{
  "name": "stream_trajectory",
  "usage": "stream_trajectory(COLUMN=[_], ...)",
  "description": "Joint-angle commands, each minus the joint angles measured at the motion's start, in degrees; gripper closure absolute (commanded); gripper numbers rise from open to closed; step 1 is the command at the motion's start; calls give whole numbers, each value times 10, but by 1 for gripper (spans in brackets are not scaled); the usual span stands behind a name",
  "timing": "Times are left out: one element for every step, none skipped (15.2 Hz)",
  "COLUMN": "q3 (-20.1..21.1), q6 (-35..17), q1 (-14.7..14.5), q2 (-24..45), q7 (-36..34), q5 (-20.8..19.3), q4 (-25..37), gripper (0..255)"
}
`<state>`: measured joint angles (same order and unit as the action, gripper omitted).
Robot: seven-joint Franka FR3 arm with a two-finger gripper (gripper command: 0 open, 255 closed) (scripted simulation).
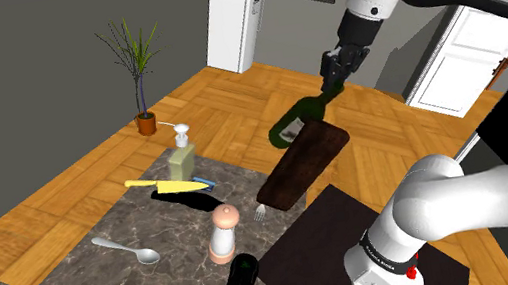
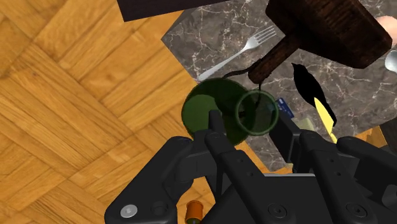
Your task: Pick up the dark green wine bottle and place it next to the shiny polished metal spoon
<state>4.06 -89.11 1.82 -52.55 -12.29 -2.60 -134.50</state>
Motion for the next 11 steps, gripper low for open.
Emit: stream_trajectory(q3=[0,0,0,0,0,0,0,0,0,0,0], q6=[13,19,25,32,38,44,51,57,64,70,76], q1=[0,1,1,1,2,2,3,3,3,4,4], q2=[6,10,13,17,21,25,29,33,37,41,45], q7=[0,1,2,2,3,3,4,4,5,5,6], q5=[0,0,0,-1,-1,-1,-1,-2,-2,-2,-2], q4=[20,30,40,50,60,70,81,91,102,112,123], gripper=[255,255,255,255,255,255,255,255,255,255,255])
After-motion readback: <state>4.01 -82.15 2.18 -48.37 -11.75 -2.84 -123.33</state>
